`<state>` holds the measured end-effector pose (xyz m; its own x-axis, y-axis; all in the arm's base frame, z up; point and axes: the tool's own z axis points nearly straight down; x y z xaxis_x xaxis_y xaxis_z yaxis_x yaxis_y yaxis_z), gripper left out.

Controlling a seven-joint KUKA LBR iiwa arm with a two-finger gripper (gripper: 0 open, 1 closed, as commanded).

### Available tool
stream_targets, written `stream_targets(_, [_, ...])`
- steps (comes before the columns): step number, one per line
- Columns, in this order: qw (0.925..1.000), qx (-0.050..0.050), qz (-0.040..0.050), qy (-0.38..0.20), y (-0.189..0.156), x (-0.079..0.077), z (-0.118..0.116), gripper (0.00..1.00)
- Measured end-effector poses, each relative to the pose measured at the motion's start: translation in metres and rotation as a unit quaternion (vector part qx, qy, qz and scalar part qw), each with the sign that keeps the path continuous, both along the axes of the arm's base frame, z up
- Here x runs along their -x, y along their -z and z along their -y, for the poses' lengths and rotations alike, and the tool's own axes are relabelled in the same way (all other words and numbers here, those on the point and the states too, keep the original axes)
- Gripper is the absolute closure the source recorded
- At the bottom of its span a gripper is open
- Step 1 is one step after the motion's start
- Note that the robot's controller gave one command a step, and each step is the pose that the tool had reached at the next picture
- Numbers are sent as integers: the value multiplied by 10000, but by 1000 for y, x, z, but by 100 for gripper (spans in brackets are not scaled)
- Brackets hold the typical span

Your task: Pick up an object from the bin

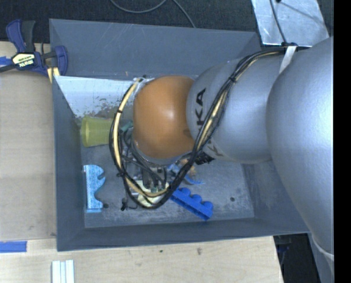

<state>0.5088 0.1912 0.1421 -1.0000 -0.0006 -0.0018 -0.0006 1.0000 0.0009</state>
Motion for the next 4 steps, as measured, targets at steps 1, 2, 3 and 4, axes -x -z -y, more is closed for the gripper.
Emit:
stream_targets(1, [10000,-6,-6,-80,17,10,39,0])
stream_targets(2, [10000,17,-32,89,27,11,83,0])
stream_targets(3, [10000,-17,17,-12,70,-13,81,100])
stream_targets(4, [10000,-18,17,-12,70,-13,81,100])
